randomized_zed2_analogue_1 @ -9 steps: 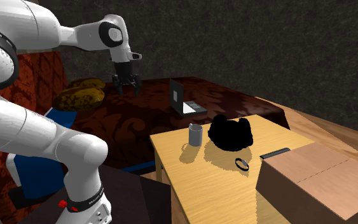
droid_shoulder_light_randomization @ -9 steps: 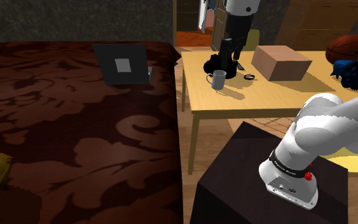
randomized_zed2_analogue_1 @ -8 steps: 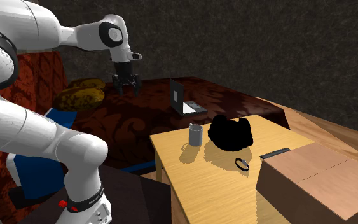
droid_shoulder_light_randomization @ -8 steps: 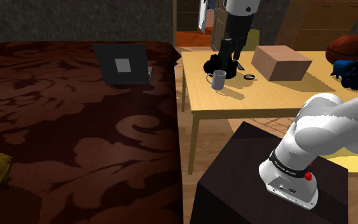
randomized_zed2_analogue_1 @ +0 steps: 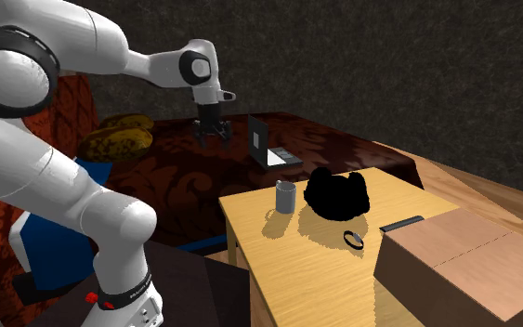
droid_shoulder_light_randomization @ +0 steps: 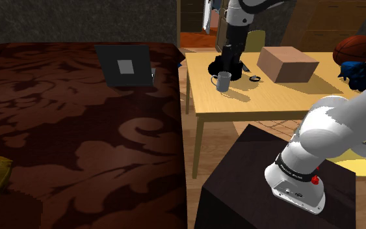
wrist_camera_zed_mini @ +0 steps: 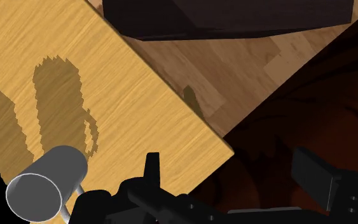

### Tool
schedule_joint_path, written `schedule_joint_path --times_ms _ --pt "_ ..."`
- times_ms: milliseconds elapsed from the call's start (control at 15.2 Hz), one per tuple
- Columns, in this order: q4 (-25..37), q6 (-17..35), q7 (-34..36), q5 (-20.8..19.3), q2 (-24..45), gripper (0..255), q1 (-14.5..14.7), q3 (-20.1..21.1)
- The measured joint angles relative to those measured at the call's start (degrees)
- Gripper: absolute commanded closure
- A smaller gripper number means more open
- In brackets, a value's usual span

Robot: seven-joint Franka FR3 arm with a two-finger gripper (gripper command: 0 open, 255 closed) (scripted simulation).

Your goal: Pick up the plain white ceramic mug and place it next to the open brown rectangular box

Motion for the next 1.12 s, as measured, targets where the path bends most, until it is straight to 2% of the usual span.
schedule_joint_path --times_ms 594,1122 --pt "3.9 10.0 -9.2 -0.8 15.0 0 -2.2 -7.8" --pt "13.3 15.8 -18.6 3.0 31.8 0 -4.2 -13.1"
